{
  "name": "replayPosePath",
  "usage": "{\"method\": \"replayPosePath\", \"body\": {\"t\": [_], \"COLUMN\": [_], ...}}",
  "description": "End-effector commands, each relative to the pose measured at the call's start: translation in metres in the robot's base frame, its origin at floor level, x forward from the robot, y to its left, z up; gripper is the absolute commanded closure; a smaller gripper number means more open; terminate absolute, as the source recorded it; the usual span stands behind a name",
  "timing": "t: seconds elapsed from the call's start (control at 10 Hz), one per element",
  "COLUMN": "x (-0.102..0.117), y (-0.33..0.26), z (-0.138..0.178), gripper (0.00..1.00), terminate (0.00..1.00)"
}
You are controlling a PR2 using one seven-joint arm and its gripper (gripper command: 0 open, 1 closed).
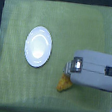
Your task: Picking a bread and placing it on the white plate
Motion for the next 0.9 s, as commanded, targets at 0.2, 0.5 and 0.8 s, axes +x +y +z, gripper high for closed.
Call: {"method": "replayPosePath", "body": {"t": [0.2,0.5,0.8], "x": [0.01,0.013,0.02], "y": [0.008,0.006,0.006], "z": [0.011,0.015,0.029], "gripper": [1.0,1.0,1.0], "terminate": [0.0,0.0,0.0]}}
